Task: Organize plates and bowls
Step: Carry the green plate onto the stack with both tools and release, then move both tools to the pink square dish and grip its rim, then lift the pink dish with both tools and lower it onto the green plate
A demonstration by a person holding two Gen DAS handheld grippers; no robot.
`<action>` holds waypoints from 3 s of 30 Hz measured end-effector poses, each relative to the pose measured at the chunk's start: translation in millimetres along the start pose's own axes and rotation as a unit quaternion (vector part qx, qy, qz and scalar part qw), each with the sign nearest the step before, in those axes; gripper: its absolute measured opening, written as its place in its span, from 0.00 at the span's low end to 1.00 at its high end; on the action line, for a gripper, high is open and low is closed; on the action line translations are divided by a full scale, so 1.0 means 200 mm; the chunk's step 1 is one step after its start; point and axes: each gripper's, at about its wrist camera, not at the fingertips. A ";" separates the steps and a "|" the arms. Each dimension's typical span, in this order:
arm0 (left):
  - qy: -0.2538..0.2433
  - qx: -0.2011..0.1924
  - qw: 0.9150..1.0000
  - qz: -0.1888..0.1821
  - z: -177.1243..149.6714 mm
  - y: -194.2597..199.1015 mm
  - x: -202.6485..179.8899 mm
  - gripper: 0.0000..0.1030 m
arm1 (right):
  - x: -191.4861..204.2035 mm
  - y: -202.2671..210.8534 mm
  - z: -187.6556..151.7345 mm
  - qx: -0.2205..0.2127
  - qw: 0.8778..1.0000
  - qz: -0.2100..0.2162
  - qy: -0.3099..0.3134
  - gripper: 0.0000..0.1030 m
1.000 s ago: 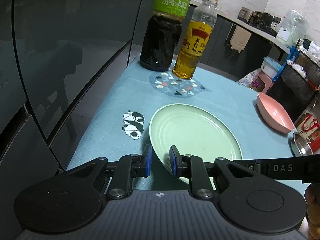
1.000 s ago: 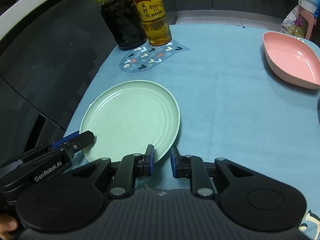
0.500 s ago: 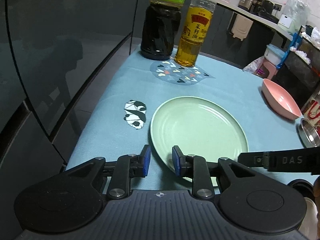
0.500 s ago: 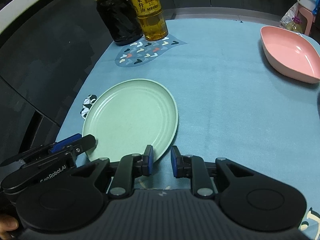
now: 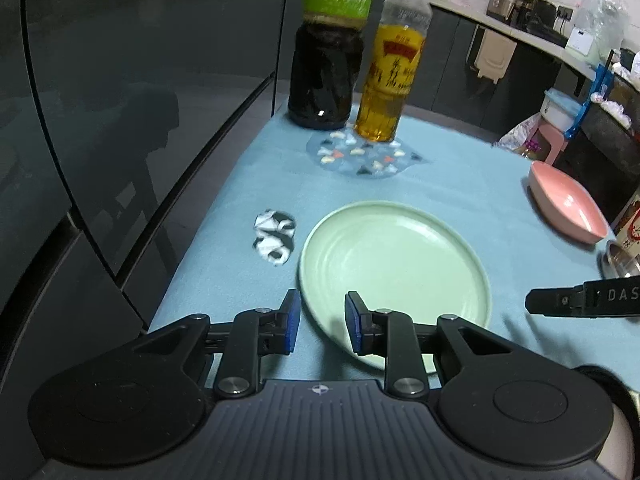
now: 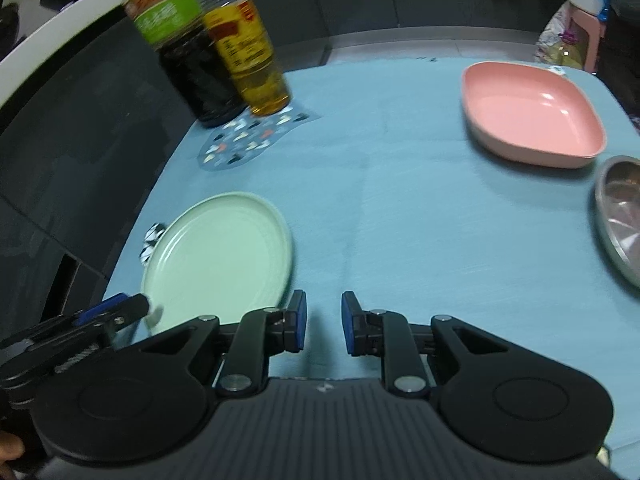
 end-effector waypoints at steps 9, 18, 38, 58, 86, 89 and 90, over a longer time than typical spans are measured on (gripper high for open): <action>-0.060 -0.009 0.998 -0.028 0.10 0.04 -0.32 0.26 | -0.29 0.13 0.04 -0.036 0.998 -0.014 -0.049 0.00; -0.105 -0.032 0.992 -0.065 0.28 -0.06 -0.70 0.26 | -0.62 0.25 0.13 -0.078 0.991 -0.042 -0.101 0.01; -0.117 0.021 0.990 -0.082 0.52 -0.48 -1.16 0.27 | -0.96 0.16 0.36 -0.097 0.984 -0.051 -0.143 0.10; -0.122 0.028 0.986 -0.107 0.59 -0.62 -1.20 0.07 | -0.95 0.08 0.40 -0.096 0.985 -0.065 -0.125 0.00; -0.074 -0.056 0.994 -0.057 0.19 0.06 -0.41 0.09 | -0.19 0.24 0.09 -0.079 0.997 -0.008 0.004 0.00; -0.058 -0.053 0.995 -0.054 0.14 0.08 -0.29 0.10 | -0.09 0.21 0.06 -0.069 0.997 -0.001 0.020 0.00; -0.053 -0.051 0.996 -0.052 0.13 0.08 -0.25 0.10 | -0.07 0.20 0.05 -0.066 0.998 0.000 0.025 0.00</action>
Point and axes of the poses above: each gripper's, at about its wrist camera, not at the fingertips, and y roughly against the way its jaws point, x to its left, z to its top, and after that the axes turned 12 degrees about x, right-handed
